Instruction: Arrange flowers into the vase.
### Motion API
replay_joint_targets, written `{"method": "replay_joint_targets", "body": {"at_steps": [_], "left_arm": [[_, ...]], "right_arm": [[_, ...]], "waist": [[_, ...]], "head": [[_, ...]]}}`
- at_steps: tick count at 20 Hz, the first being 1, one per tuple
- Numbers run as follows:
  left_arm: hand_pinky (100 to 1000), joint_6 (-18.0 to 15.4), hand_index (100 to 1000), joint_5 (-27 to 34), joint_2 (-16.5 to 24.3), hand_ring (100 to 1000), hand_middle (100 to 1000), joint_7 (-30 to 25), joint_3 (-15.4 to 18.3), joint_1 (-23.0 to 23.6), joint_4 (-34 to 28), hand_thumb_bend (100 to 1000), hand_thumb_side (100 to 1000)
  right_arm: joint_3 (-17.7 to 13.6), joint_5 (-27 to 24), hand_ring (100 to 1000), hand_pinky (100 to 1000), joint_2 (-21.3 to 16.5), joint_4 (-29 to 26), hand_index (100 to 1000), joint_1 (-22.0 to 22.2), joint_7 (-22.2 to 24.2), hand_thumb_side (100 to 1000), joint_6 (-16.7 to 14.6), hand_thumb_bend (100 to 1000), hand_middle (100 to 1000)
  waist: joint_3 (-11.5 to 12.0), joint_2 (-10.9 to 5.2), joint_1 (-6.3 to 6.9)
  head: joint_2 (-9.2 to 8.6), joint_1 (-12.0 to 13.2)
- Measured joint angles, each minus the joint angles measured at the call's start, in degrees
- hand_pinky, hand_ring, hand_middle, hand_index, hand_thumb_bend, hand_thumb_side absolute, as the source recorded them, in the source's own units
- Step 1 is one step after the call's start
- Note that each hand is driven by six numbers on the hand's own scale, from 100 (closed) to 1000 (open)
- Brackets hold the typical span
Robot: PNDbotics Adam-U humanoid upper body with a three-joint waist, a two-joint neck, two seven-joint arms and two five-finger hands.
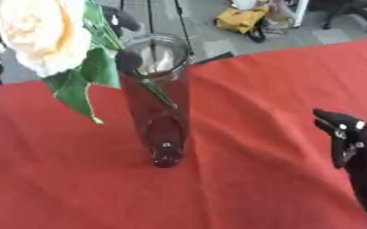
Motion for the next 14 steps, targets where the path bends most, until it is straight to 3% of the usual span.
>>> {"method": "replay_joint_targets", "body": {"at_steps": [14], "left_arm": [[985, -1.9, 1000, 1.3, 1.8, 956, 1000, 0.0, 0.7, 1.8, -0.4, 595, 1000]], "right_arm": [[0.0, 0.1, 932, 944, 0.0, 0.0, 818, 0.0, -0.1, 1000, -0.1, 100, 213]], "waist": [[0.2, 0.13, -0.66]], "head": [[0.0, -0.1]]}}
